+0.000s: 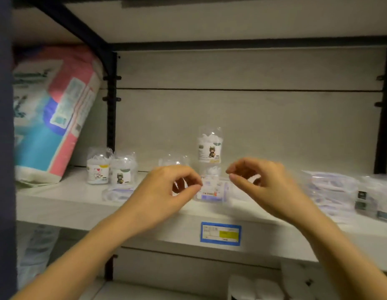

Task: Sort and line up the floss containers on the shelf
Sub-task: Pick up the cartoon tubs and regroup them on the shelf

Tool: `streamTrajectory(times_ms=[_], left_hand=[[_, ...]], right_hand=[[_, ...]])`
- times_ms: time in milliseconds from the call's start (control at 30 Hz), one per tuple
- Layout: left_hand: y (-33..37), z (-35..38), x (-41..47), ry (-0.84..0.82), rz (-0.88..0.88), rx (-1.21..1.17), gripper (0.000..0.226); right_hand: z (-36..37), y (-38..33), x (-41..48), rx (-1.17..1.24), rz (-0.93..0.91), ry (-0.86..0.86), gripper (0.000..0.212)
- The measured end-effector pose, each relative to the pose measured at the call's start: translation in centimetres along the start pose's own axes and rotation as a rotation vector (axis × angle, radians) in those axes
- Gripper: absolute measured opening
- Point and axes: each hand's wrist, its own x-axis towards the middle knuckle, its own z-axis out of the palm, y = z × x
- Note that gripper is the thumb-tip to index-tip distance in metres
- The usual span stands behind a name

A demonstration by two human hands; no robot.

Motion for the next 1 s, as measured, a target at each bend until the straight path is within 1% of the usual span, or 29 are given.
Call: streamTrajectory(times_ms=[33, 100, 200, 300, 400, 500, 600, 700, 733, 767, 800, 900, 933, 1000], left_hand=[[-1.1, -0.8, 0.3, 0.018, -0.009, -0.02, 0.008], [-3.0, -1.9, 0.9, 0.055, -0.036, -0.06, 0.01], [-5.1, -2.7, 1.9, 0.065, -0.091, -0.104, 0.009], [-6.5, -3.1, 2.5, 0.071, -0.147, -0.174, 0.008], [-7.9, -3.4, 2.8, 0.11, -0.174, -0.203, 0.011], [-8.8, -4.1, 2.7, 0.13, -0.185, -0.226, 0.017], [-9.0, -4.6, 2.5, 0.147, -0.198, -0.255, 0.018], [-8.4, -5.1, 2.4, 0.199, -0.19, -0.25, 0.009], [-7.9, -5.2, 2.4, 0.196, -0.178, -0.244, 0.011], [-7.4, -5.3, 2.3, 0.173, -0.161, -0.251, 0.021], [-6.8, -5.3, 2.2, 0.129, -0.144, -0.273, 0.036], [-4.8, -4.8, 1.9, -0.039, -0.11, -0.34, 0.093], [-4.2, -4.4, 1.8, -0.079, -0.106, -0.356, 0.106], [-3.3, -3.5, 1.4, -0.123, -0.091, -0.39, 0.116]], right_hand=[[0.8, -0.3, 1.7, -0.002, 0.034, 0.036, 0.014], [2.2, -0.5, 5.3, -0.01, 0.123, 0.118, 0.036], [3.8, 0.2, 10.1, 0.067, 0.283, 0.153, 0.064], [5.0, 1.6, 13.1, 0.209, 0.418, 0.128, 0.078], [5.9, 2.6, 14.4, 0.317, 0.515, 0.094, 0.089], [6.5, 3.2, 14.7, 0.385, 0.553, 0.057, 0.096], [6.9, 3.2, 14.9, 0.401, 0.539, 0.048, 0.088], [5.9, 2.3, 14.9, 0.378, 0.478, 0.16, 0.087], [5.2, 1.7, 14.6, 0.385, 0.455, 0.192, 0.088], [4.4, 1.0, 14.1, 0.398, 0.431, 0.201, 0.087], [3.8, 0.1, 13.3, 0.411, 0.404, 0.183, 0.085], [2.6, -2.4, 9.9, 0.38, 0.357, 0.035, 0.086], [2.5, -3.1, 8.7, 0.369, 0.351, -0.007, 0.088], [2.6, -4.1, 6.5, 0.377, 0.34, -0.07, 0.084]])
